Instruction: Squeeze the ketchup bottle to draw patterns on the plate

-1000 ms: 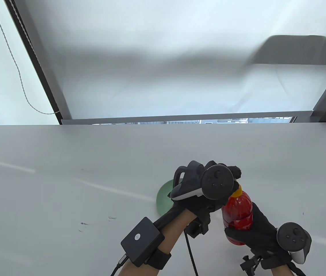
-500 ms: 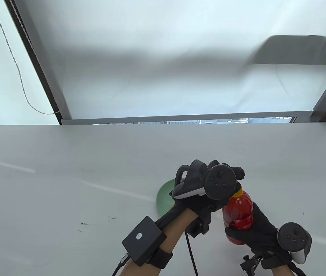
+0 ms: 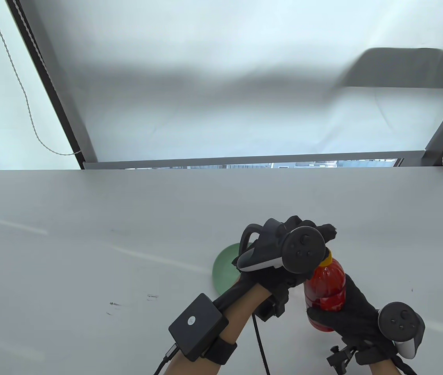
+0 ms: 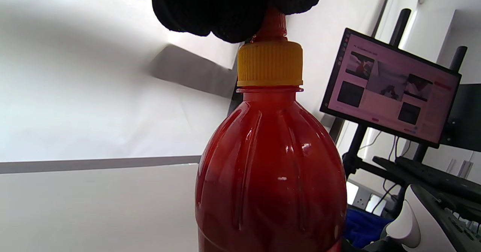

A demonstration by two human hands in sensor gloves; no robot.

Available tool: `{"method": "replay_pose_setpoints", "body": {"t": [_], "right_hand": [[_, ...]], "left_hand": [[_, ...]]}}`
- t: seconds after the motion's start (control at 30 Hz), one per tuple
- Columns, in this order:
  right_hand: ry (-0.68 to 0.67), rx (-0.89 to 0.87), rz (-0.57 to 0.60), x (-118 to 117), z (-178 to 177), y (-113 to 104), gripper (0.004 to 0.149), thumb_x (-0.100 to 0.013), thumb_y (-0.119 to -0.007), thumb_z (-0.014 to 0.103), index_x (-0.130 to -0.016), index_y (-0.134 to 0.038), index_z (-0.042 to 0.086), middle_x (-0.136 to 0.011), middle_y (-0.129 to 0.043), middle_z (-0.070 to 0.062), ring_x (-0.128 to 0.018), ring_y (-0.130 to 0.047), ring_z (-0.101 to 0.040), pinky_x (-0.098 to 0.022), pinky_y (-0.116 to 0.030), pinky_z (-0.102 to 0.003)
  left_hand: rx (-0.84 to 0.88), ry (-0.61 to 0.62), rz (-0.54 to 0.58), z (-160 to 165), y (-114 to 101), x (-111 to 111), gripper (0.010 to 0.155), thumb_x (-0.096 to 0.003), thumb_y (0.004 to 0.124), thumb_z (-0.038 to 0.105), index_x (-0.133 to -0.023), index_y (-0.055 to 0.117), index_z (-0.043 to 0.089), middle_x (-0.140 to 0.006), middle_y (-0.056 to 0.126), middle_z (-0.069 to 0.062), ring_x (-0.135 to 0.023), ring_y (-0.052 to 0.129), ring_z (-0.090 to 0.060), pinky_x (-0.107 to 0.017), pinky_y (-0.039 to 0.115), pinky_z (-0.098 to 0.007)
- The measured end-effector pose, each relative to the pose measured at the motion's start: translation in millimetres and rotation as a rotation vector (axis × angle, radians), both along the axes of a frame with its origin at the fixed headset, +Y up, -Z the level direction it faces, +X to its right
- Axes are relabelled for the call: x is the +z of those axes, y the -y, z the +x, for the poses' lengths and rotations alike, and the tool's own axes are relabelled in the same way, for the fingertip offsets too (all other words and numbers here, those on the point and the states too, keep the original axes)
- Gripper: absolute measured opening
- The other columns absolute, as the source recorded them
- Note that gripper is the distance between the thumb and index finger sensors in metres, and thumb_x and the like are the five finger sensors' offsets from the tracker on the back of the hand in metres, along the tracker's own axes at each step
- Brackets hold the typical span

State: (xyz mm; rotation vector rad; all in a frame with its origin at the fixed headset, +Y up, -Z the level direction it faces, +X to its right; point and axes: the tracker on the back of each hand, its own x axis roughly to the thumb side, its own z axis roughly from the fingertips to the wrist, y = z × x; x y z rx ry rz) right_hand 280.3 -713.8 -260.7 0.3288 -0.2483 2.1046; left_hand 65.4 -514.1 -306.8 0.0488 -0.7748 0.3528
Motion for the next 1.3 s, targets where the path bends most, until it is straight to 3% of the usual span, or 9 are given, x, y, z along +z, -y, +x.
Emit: {"method": "replay_pose_setpoints", "body": {"t": [0.27,0.4,0.5,0.63,0.83,0.93,1.1,1.2,1.3], "right_hand": [[-0.001,0.013,-0.004,0,0,1,0.102,-0.043,-0.099,0.069,-0.116,-0.049,0.017,-0.108,-0.074,-0.019,-0.095,-0.082,-0.042,-0.073,-0.068,-0.068],[0.0,0.011,-0.005,-1,0,1,0.103,-0.043,-0.099,0.069,-0.116,-0.049,0.017,-0.108,-0.074,-0.019,-0.095,-0.082,-0.042,-0.074,-0.067,-0.068],[0.0,0.011,-0.008,-1,-1,2,0.103,-0.043,-0.099,0.069,-0.116,-0.049,0.017,-0.108,-0.074,-0.019,-0.096,-0.081,-0.043,-0.074,-0.067,-0.068],[-0.001,0.015,-0.007,-1,-2,2,0.103,-0.043,-0.099,0.069,-0.116,-0.049,0.017,-0.108,-0.074,-0.019,-0.095,-0.082,-0.042,-0.074,-0.067,-0.068],[-0.001,0.024,-0.004,-1,-2,1,0.103,-0.043,-0.1,0.069,-0.116,-0.049,0.017,-0.109,-0.074,-0.019,-0.095,-0.081,-0.042,-0.074,-0.067,-0.068],[0.003,0.043,0.007,0,-2,0,0.103,-0.043,-0.099,0.069,-0.116,-0.049,0.017,-0.109,-0.074,-0.019,-0.095,-0.081,-0.043,-0.074,-0.067,-0.068],[-0.01,0.038,0.009,-1,-6,-1,0.103,-0.043,-0.1,0.069,-0.116,-0.049,0.017,-0.109,-0.074,-0.019,-0.095,-0.081,-0.042,-0.074,-0.067,-0.068],[-0.015,0.059,0.011,0,-8,-1,0.103,-0.043,-0.099,0.069,-0.116,-0.049,0.017,-0.109,-0.074,-0.019,-0.095,-0.082,-0.042,-0.074,-0.067,-0.068],[-0.023,0.058,0.007,0,-9,0,0.103,-0.043,-0.099,0.069,-0.116,-0.049,0.017,-0.109,-0.074,-0.019,-0.095,-0.081,-0.042,-0.074,-0.067,-0.068]], "left_hand": [[0.018,-0.102,0.03,-3,1,-1,0.048,-0.0558,0.075,0.04,-0.097,0.072,0.015,-0.077,0.091,-0.008,-0.076,0.085,-0.036,-0.054,0.073,-0.056],[0.02,-0.078,0.001,-5,-1,1,0.06,-0.0557,0.076,0.041,-0.106,0.061,0.013,-0.09,0.085,-0.011,-0.082,0.079,-0.039,-0.057,0.07,-0.056],[-0.042,-0.052,-0.048,-4,-2,1,0.06,-0.0577,0.075,0.037,-0.11,0.055,0.017,-0.097,0.08,-0.012,-0.089,0.074,-0.041,-0.06,0.068,-0.057],[-0.039,-0.049,-0.016,-3,-1,0,0.048,-0.0581,0.073,0.027,-0.104,0.066,0.017,-0.091,0.085,-0.01,-0.085,0.079,-0.039,-0.058,0.07,-0.057],[-0.018,-0.107,0.001,-7,0,-2,0.048,-0.0565,0.075,0.04,-0.099,0.071,0.017,-0.082,0.089,-0.008,-0.081,0.082,-0.038,-0.056,0.071,-0.057],[0.007,-0.098,0.016,-11,0,1,0.062,-0.0553,0.077,0.045,-0.108,0.059,0.017,-0.098,0.08,-0.014,-0.091,0.074,-0.042,-0.06,0.067,-0.058],[-0.057,-0.007,-0.037,-15,0,3,0.056,-0.0577,0.077,0.035,-0.11,0.059,0.023,-0.114,0.068,-0.016,-0.103,0.062,-0.044,-0.067,0.06,-0.063],[-0.041,-0.009,-0.027,-17,2,1,0.048,-0.0575,0.076,0.028,-0.105,0.067,0.021,-0.105,0.078,-0.013,-0.097,0.07,-0.04,-0.065,0.063,-0.061],[-0.032,-0.046,-0.012,-18,5,0,0.048,-0.0565,0.076,0.034,-0.101,0.072,0.016,-0.094,0.086,-0.014,-0.088,0.077,-0.04,-0.062,0.066,-0.061]]}}
